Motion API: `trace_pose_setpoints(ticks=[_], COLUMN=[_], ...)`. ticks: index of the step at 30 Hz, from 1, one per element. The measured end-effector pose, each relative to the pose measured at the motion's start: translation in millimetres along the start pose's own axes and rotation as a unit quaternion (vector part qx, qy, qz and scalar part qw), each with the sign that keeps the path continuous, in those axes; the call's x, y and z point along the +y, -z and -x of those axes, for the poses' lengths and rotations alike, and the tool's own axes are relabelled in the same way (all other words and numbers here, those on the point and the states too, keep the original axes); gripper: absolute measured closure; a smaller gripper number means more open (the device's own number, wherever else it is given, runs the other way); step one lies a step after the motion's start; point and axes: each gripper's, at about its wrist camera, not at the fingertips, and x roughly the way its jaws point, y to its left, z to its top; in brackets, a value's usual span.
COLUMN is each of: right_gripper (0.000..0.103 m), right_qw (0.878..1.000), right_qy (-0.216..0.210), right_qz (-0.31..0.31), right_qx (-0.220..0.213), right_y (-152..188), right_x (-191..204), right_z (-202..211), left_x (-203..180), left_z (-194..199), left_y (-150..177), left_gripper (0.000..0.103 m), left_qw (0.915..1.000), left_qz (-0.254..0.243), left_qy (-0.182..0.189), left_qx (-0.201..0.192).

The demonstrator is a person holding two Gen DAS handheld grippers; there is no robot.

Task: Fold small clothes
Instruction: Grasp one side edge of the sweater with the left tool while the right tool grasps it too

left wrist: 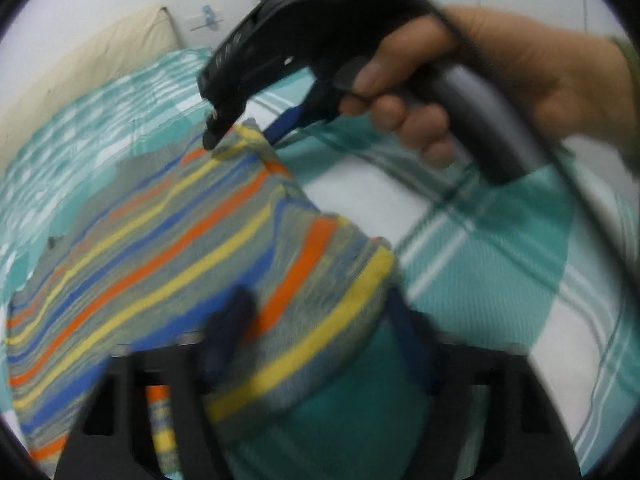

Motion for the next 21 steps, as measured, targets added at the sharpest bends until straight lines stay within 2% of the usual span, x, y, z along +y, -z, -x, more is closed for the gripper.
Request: trace_pose_setpoints(ticks=[1,2,4,6,10,13,16,21], right_gripper=[0.074,0.092,0.092,0.093,0.093,0.093,0.093,0.093], right_qw=[1.000,1.000,1.000,0.999,0.997,0.994,0.989,0.982], right_qy=[0.002,0.009,0.018,0.015,-0.003,-0.017,-0.033,-0.025], right_qz=[0.001,0.002,0.007,0.021,0.066,0.105,0.139,0.187], right_qx=[0.001,0.004,-0.003,-0.025,-0.043,-0.038,-0.026,0.010], right_y=[-3,-5,-9,-13,-23,-30,-34,-19], right_x=[3,5,16,34,98,159,216,294], right_z=[-5,-9,-6,5,13,-6,-39,-117], left_x=[4,11,28,53,113,149,183,218], left_z=[2,5,20,46,106,137,156,152], left_y=[0,0,3,11,38,63,96,136], left_gripper=[0.096,0.095,0.096,0.096,0.097,0.097,0.097,0.096], left_qw=[1.0000,0.9996,0.9971,0.9928,0.9775,0.9659,0.9538,0.9389], left_qz=[0.010,0.028,0.069,0.107,0.195,0.244,0.289,0.333], left_qy=[-0.001,-0.002,0.019,0.017,0.010,-0.011,-0.038,-0.075], left_qx=[-0.003,-0.007,-0.028,-0.051,-0.081,-0.086,-0.071,-0.041])
